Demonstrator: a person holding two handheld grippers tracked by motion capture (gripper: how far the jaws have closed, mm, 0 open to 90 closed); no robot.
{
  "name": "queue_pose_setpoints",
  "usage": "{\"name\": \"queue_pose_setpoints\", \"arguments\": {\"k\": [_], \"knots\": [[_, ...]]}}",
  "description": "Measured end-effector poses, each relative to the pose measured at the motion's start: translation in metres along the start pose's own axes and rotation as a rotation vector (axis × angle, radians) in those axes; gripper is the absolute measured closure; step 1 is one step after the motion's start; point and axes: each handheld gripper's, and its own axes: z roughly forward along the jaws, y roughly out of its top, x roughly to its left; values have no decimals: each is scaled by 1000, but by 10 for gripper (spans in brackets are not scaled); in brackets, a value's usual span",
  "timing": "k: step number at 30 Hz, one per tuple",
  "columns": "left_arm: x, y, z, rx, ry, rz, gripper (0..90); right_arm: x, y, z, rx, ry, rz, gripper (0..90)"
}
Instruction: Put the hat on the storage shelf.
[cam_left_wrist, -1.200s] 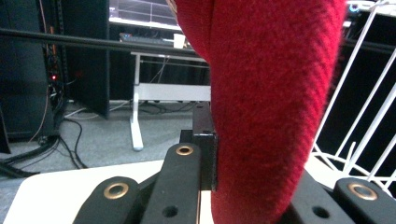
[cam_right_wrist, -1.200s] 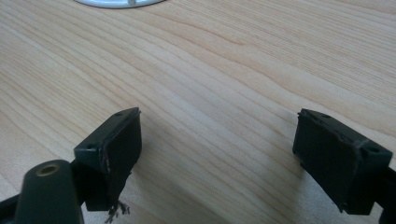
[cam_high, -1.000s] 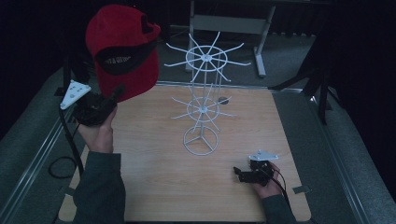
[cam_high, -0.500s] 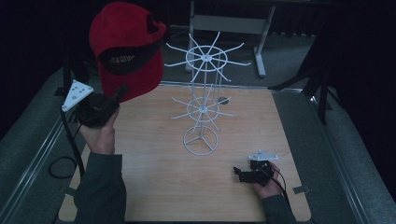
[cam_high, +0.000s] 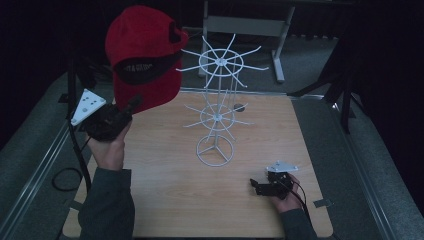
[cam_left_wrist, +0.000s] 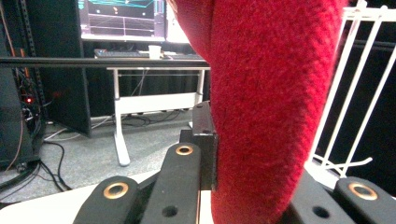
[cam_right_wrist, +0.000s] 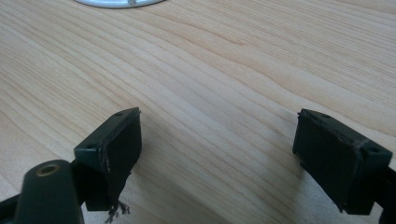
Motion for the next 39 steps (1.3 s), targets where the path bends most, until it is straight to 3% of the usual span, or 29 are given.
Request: {"name": "queue_pose_setpoints", "arguments": {"k": [5,10,26,31,39], "knots": [[-3,-3,1,7,-13,11,851,0,0,0,0,0,0,153],[-1,-7,2,8,-32,-7,852,0,0,0,0,0,0,153],[-9,-15,5,25,-52,37,852,0,0,0,-2,1,-1,153],[-5,-24,4,40,-49,17,852,0,0,0,-2,1,-3,153],[-3,-40,4,71,-41,19,852,0,0,0,-3,-1,-4,153]]}}
